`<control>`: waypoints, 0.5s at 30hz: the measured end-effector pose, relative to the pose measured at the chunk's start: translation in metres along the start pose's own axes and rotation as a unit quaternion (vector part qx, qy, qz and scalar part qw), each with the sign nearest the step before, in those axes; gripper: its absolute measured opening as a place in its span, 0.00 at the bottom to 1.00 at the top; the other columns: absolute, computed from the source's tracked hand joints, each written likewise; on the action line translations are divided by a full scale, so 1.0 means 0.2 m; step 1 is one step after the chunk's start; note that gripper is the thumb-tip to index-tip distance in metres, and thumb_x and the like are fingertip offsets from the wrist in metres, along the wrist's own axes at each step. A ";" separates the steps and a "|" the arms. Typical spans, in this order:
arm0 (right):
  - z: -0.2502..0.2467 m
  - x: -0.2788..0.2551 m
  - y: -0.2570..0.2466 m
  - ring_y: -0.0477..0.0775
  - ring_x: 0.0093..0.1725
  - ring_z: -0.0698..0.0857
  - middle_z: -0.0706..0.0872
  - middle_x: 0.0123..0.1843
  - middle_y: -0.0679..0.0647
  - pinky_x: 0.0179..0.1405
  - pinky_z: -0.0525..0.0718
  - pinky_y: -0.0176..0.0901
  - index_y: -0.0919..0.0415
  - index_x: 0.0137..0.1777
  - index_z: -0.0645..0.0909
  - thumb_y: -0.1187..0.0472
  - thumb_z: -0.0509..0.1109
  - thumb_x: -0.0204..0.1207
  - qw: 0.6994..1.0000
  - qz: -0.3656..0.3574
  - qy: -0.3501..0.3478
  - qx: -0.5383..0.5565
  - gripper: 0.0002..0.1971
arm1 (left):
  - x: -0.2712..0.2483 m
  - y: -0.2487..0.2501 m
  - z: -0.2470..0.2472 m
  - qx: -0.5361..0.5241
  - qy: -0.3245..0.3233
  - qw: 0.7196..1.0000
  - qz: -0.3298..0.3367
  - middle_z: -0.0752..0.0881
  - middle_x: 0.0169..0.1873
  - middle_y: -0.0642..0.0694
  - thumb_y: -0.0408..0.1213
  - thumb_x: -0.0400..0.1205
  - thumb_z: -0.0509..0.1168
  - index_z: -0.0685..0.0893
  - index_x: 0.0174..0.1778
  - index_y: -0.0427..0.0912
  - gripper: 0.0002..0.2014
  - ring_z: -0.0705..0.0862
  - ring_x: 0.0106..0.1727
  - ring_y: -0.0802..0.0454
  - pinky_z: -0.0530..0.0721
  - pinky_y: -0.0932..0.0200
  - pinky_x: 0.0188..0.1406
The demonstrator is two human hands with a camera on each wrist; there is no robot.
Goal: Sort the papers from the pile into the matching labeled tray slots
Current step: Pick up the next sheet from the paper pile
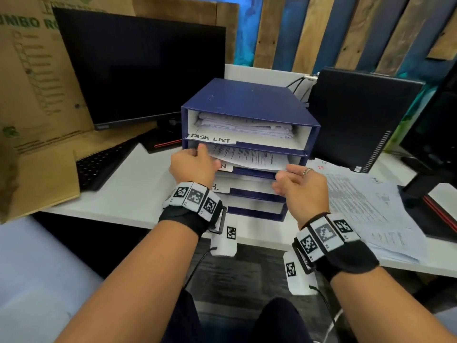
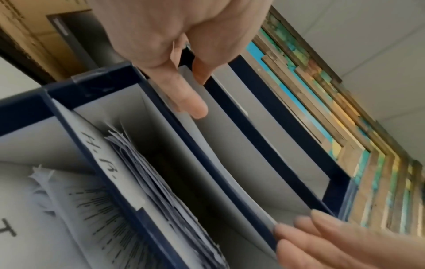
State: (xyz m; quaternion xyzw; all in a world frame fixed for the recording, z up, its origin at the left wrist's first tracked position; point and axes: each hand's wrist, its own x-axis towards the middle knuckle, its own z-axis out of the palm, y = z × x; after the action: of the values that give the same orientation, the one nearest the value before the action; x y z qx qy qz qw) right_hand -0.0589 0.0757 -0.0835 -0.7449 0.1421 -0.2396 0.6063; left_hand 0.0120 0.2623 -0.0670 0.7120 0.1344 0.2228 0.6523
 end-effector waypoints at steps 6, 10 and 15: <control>0.03 0.05 -0.02 0.50 0.64 0.86 0.84 0.72 0.46 0.70 0.83 0.57 0.56 0.80 0.73 0.57 0.72 0.82 0.978 -0.050 -0.098 -0.177 0.27 | -0.14 -0.05 -0.03 0.140 -0.036 0.968 0.208 0.85 0.34 0.57 0.43 0.86 0.63 0.88 0.46 0.45 0.10 0.80 0.31 0.66 0.80 0.72 0.36; 0.05 0.01 -0.06 0.57 0.67 0.81 0.88 0.64 0.54 0.70 0.79 0.50 0.57 0.74 0.80 0.55 0.66 0.85 0.912 -0.166 -0.055 -0.372 0.19 | -0.15 -0.08 0.03 0.352 -0.144 0.847 0.371 0.89 0.52 0.52 0.48 0.87 0.54 0.87 0.57 0.49 0.17 0.82 0.57 0.48 0.78 0.47 0.64; 0.12 0.04 -0.05 0.60 0.82 0.63 0.70 0.84 0.53 0.82 0.64 0.57 0.59 0.79 0.74 0.48 0.62 0.86 0.827 -0.214 -0.127 -0.505 0.25 | -0.06 -0.10 0.12 0.484 -0.227 0.771 0.347 0.75 0.74 0.50 0.52 0.88 0.43 0.74 0.74 0.49 0.24 0.73 0.75 0.46 0.56 0.29 0.79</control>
State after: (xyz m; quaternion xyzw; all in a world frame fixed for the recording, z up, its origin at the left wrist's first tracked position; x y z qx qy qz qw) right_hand -0.0407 0.0949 -0.0760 -0.9826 0.0022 -0.1612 0.0923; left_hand 0.0152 0.2376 -0.0902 0.9616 -0.1834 0.1712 0.1115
